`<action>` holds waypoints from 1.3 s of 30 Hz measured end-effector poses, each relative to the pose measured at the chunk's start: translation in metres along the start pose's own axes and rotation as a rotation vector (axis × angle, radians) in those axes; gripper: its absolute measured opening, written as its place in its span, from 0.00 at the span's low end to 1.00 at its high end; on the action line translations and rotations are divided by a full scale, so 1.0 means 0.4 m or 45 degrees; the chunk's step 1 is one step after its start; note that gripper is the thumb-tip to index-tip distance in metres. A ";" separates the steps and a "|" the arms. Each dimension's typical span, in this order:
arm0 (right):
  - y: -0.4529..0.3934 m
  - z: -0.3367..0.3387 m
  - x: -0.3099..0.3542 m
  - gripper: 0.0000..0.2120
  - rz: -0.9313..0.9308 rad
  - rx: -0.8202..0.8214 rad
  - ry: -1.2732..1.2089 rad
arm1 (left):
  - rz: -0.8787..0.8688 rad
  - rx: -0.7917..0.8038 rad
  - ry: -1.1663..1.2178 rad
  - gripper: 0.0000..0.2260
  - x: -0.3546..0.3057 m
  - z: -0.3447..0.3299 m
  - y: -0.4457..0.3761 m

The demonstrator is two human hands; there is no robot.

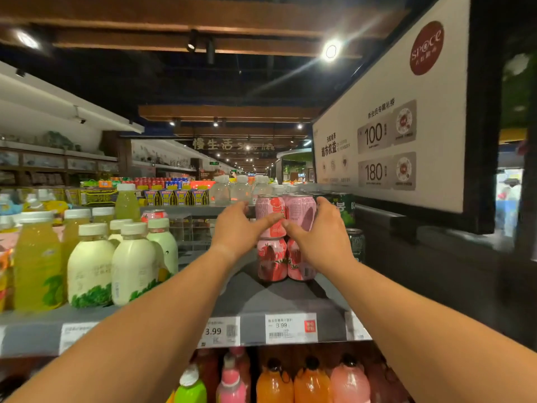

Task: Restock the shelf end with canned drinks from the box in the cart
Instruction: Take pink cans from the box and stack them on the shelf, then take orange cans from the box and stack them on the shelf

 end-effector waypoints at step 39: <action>1.512 -0.867 0.348 0.27 0.432 1.598 -0.225 | 1.672 -0.803 -0.375 0.19 0.617 0.357 1.945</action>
Point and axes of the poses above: each hand's wrist, its own y-axis away from the middle knuckle, its own z-axis out of the back of the hand, x = y × z, the point moved 3 cm from there along -y, towards the middle knuckle, and after that the axes turned 12 degrees about x, right-handed, at the moved point
